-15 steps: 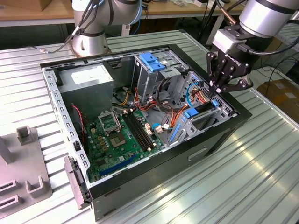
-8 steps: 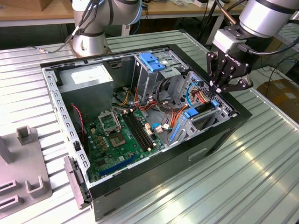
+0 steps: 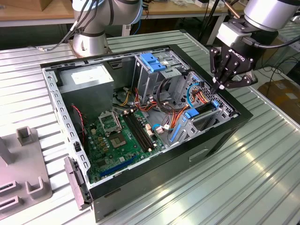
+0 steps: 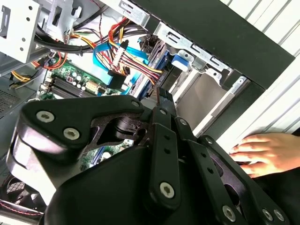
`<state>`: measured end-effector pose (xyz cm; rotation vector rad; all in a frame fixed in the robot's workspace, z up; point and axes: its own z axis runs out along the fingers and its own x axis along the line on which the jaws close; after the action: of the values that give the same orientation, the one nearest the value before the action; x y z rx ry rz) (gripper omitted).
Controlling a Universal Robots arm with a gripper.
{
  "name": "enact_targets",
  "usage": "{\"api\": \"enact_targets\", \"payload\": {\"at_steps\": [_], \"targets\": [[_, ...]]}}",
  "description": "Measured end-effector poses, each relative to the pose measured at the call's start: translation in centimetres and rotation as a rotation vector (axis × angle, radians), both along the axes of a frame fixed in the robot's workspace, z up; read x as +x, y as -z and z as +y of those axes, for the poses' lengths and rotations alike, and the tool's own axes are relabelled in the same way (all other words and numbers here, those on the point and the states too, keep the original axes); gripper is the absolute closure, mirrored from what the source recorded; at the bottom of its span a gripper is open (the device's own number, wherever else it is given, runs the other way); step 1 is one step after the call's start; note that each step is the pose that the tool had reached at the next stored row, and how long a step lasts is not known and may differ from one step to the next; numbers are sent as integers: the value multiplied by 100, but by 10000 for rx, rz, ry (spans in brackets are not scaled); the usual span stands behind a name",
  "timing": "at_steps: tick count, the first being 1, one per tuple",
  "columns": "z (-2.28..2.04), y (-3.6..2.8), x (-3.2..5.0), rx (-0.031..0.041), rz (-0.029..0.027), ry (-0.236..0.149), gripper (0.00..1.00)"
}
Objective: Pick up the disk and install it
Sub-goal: 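Insert the second disk wire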
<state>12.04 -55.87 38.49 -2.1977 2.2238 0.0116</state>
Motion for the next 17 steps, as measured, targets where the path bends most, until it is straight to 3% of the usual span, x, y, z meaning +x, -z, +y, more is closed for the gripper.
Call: {"api": "enact_targets", "payload": {"at_steps": [9, 17], "targets": [[1, -8, -41, -4, 13, 0, 90], [28, -65, -52, -10, 13, 0, 90]]}}
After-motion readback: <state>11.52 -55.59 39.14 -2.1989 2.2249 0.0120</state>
